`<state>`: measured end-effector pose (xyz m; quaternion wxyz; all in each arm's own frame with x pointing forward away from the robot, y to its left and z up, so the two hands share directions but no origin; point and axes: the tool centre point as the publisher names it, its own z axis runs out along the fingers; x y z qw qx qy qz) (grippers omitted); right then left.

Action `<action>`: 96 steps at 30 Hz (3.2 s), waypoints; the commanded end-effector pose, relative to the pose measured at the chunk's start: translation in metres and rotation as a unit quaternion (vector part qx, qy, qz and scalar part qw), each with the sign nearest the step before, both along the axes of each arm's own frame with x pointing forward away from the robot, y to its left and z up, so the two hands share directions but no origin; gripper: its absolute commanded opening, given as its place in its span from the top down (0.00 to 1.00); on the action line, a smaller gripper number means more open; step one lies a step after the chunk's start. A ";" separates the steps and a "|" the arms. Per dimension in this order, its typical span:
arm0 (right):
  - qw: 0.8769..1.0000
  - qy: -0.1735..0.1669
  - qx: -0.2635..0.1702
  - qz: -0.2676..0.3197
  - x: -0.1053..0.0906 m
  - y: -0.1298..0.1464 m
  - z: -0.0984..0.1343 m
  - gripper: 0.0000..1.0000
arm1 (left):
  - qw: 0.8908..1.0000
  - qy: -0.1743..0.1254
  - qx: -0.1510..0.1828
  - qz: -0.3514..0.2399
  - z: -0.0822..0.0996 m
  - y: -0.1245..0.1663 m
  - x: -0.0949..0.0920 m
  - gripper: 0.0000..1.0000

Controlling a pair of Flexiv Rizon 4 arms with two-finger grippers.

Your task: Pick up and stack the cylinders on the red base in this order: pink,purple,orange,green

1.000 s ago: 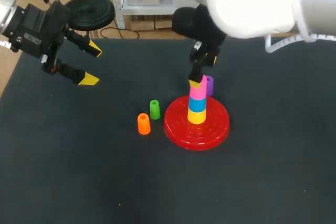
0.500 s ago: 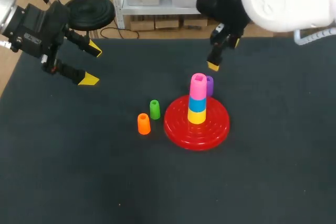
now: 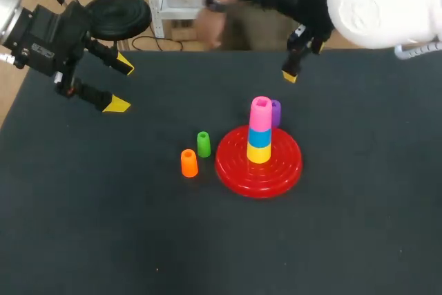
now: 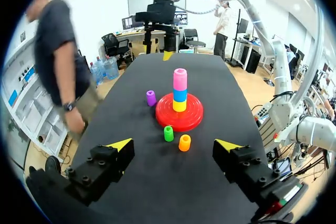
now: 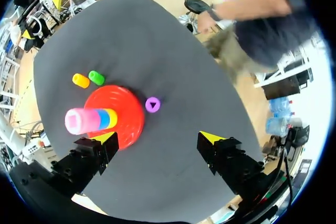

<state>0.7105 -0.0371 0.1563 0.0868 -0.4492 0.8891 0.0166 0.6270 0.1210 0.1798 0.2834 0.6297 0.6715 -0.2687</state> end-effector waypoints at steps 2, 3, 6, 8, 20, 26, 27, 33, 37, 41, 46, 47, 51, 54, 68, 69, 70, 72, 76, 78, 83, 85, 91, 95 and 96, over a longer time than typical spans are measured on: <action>1.000 0.016 -0.017 0.018 0.036 0.022 -0.003 0.00 | 1.000 -0.001 0.000 0.001 0.000 0.000 -0.001 0.00; 0.999 0.015 -0.018 0.022 0.040 0.024 -0.003 0.00 | 1.000 -0.001 0.000 0.001 0.000 0.000 -0.001 0.00; 0.999 0.014 -0.014 0.030 0.051 0.029 -0.002 0.00 | 1.000 -0.001 0.000 0.001 0.000 0.000 -0.001 0.00; 0.999 0.010 -0.022 0.033 0.057 0.028 -0.006 0.00 | 1.000 -0.001 0.000 0.001 0.000 0.000 -0.001 0.00; 0.997 0.031 -0.039 0.067 0.050 0.009 -0.025 0.00 | 1.000 -0.001 0.000 0.001 0.000 0.000 -0.001 0.00; 0.995 0.050 -0.016 0.080 0.036 0.002 -0.039 0.00 | 1.000 -0.001 0.000 0.001 0.000 0.000 -0.001 0.00; 0.995 0.053 -0.018 0.085 0.033 0.001 -0.042 0.00 | 1.000 -0.001 0.000 0.001 0.000 0.000 -0.001 0.00; 0.993 0.051 -0.031 0.101 0.023 0.005 -0.059 0.00 | 1.000 -0.001 0.000 0.001 0.000 0.000 -0.001 0.00; 0.992 0.050 -0.039 0.107 0.021 0.009 -0.067 0.00 | 1.000 -0.001 0.000 0.001 0.000 0.000 -0.001 0.00; 0.995 0.036 -0.031 0.092 0.023 0.008 -0.067 0.00 | 1.000 -0.001 0.000 0.001 0.000 0.000 -0.001 0.00; 0.995 0.029 -0.027 0.089 0.023 0.007 -0.063 0.00 | 1.000 -0.001 0.000 0.001 0.000 0.000 -0.001 0.00; 0.995 0.029 -0.027 0.089 0.023 0.007 -0.063 0.00 | 1.000 -0.001 0.000 0.001 0.000 0.000 -0.001 0.00; 0.995 0.029 -0.027 0.089 0.023 0.007 -0.063 0.00 | 1.000 -0.001 0.000 0.001 0.000 0.000 -0.001 0.00; 0.995 0.029 -0.027 0.089 0.023 0.007 -0.063 0.00 | 1.000 -0.001 0.000 0.001 0.000 0.000 -0.001 0.00; 0.993 0.036 -0.040 0.106 0.027 0.015 -0.071 0.00 | 1.000 -0.001 0.000 0.001 0.000 0.000 -0.001 0.00; 0.993 0.038 -0.041 0.108 0.028 0.015 -0.072 0.00 | 1.000 -0.001 0.000 0.001 0.000 0.000 -0.001 0.00; 0.992 0.039 -0.041 0.108 0.029 0.015 -0.073 0.00 | 1.000 -0.001 0.000 0.001 0.000 0.000 -0.001 0.00; 0.992 0.045 -0.042 0.113 0.032 0.015 -0.075 0.00 | 1.000 -0.001 0.000 0.001 0.000 0.000 -0.001 0.00; 0.990 0.054 -0.046 0.122 0.036 0.017 -0.081 0.00 | 1.000 -0.001 0.000 0.001 0.000 0.000 -0.001 0.00; 0.989 0.059 -0.043 0.128 0.037 0.020 -0.085 0.00 | 1.000 -0.001 0.000 0.001 0.000 0.000 -0.001 0.00; 0.988 0.062 -0.041 0.137 0.038 0.025 -0.093 0.00 | 1.000 -0.001 0.000 0.001 0.000 0.000 -0.001 0.00; 0.987 0.065 -0.040 0.141 0.038 0.028 -0.099 0.00 | 1.000 -0.001 0.000 0.001 0.000 0.000 -0.001 0.00; 0.985 0.069 -0.049 0.151 0.036 0.032 -0.107 0.00 | 1.000 -0.001 0.000 0.001 0.000 0.000 -0.001 0.00; 0.984 0.066 -0.050 0.155 0.036 0.033 -0.109 0.00 | 1.000 -0.001 0.000 0.001 0.000 0.000 -0.001 0.00; 0.984 0.065 -0.050 0.155 0.036 0.033 -0.110 0.00 | 1.000 -0.001 0.000 0.001 0.000 0.000 -0.001 0.00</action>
